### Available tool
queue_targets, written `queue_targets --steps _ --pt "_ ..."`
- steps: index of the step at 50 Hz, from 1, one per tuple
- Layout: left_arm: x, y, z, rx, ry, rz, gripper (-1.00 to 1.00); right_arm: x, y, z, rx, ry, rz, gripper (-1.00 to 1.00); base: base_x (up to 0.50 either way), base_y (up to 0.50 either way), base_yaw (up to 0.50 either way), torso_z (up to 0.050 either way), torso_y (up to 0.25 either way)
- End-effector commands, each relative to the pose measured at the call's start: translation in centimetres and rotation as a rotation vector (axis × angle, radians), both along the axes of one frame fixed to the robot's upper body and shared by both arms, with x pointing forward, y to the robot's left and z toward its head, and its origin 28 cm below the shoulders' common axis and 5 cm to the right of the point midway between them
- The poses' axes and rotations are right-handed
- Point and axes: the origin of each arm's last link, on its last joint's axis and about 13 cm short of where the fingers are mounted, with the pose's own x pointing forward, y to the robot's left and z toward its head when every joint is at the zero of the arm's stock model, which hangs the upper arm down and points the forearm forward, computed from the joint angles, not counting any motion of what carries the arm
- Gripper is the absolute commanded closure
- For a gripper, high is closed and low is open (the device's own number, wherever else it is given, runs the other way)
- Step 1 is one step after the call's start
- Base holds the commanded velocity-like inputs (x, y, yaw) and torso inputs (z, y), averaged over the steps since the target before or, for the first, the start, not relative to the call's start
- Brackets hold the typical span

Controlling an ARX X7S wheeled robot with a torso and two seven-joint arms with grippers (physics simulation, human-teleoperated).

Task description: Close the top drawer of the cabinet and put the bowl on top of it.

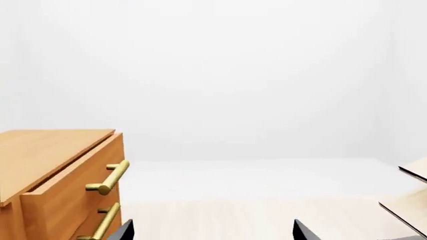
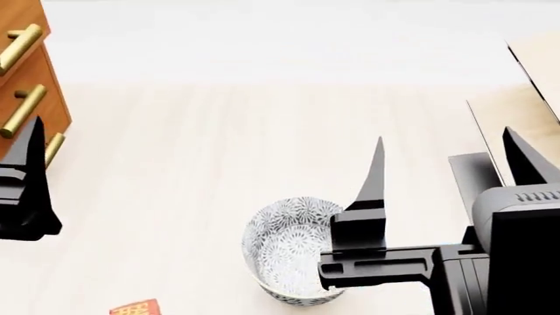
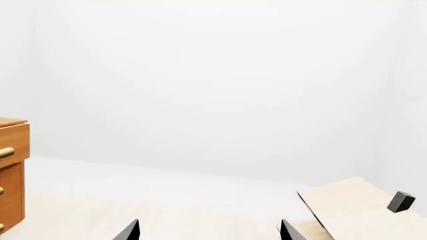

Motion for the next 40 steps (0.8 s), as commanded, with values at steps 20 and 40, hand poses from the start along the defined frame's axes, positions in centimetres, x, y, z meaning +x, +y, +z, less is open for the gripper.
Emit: queue_targets --steps 20,40 --pt "-0.4 0.2 -0.1 0.028 -0.003 -0.01 -1.0 0.1 0.0 0.0 -0.036 -0.007 -0.032 -1.0 0.47 0.0 0.0 0.0 0.001" --pt "6.8 -1.3 -2.1 0.015 0.125 -0.062 -1.0 0.2 -0.4 -0.8 -0.001 -0.013 -0.014 -1.0 0.0 0.0 0.0 0.0 0.0"
